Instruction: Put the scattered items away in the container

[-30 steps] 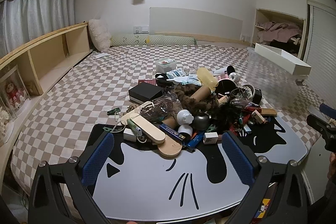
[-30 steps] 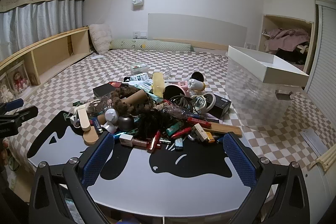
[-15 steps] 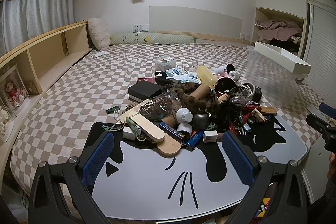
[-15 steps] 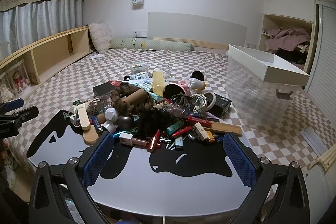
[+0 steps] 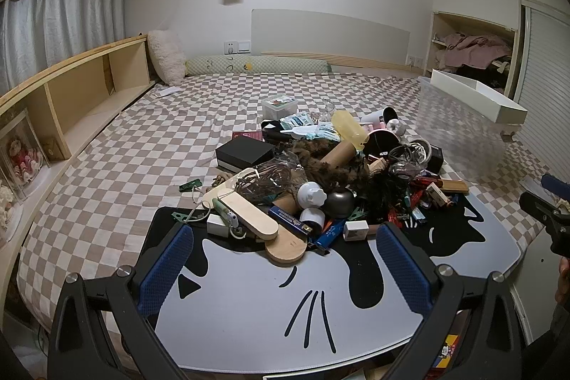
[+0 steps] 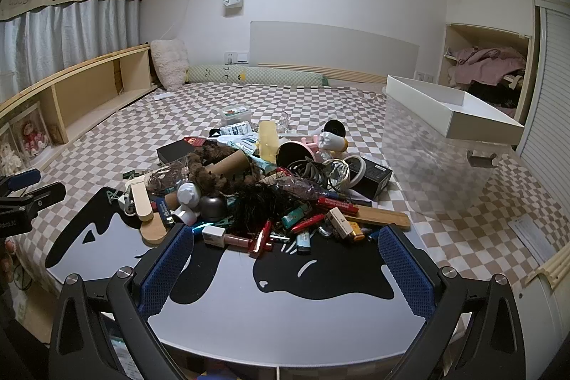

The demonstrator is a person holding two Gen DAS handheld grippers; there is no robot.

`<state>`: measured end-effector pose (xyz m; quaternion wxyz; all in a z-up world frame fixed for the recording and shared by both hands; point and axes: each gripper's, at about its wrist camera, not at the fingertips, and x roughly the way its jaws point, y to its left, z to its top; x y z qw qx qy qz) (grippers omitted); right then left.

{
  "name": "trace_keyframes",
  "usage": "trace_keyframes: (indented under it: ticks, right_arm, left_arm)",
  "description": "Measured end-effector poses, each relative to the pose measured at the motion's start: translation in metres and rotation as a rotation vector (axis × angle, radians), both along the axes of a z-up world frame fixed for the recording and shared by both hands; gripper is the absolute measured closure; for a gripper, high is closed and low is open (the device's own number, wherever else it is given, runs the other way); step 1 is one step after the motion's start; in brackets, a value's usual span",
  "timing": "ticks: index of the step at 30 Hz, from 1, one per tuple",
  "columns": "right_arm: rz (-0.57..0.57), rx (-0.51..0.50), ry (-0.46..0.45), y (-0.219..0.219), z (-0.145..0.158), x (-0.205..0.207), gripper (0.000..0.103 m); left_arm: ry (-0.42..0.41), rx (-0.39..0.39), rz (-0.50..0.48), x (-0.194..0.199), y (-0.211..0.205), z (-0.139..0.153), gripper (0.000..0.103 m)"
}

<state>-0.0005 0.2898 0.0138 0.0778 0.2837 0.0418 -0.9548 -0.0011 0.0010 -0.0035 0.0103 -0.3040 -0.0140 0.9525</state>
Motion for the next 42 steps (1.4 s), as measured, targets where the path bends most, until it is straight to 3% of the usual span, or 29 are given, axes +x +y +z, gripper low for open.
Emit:
trace_keyframes:
  ticks: [35, 42]
  right_arm:
    - [-0.008, -0.015, -0.045, 0.003, -0.012, -0.008, 0.0]
    - [0.005, -0.02, -0.068, 0.002, -0.018, -0.01, 0.0]
  left_arm:
    - [-0.037, -0.01, 0.003, -0.007, -0.002, -0.012, 0.0]
    - [-0.052, 0.004, -0.035, -0.009, 0.001, -0.018, 0.0]
